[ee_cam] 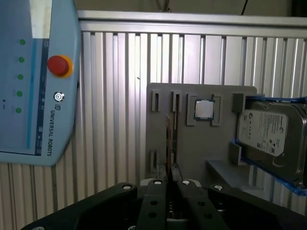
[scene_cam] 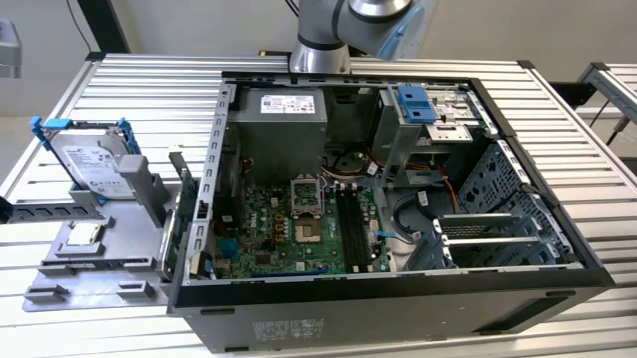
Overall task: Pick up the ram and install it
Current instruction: 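Pick up the ram and move it above insertion slot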
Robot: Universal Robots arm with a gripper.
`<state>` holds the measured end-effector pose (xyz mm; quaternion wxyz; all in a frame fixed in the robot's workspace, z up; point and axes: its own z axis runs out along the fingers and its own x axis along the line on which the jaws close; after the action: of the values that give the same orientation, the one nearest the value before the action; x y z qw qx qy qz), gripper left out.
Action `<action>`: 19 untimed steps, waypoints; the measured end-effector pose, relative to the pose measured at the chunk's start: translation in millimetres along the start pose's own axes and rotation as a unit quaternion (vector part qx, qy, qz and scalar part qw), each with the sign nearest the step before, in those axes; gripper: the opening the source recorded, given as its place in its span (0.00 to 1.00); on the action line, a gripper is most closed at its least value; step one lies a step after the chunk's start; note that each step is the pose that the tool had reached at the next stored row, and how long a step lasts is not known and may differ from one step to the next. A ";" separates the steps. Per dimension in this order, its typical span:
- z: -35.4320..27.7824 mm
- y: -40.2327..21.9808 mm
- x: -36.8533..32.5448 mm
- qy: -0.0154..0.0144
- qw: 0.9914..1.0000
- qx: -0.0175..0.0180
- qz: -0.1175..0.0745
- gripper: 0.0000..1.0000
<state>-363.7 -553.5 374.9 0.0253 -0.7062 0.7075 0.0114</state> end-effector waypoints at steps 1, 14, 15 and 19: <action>0.1 -2.5 0.0 0.000 1.000 0.000 0.000 0.00; -4.0 -10.7 -0.2 0.000 1.000 0.000 0.000 0.00; -4.0 -10.7 -0.2 0.000 1.000 0.000 0.000 0.00; -4.1 -15.7 -0.3 0.000 1.000 0.000 0.000 0.00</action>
<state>-348.1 -553.4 379.3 0.0249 -0.7062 0.7075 0.0118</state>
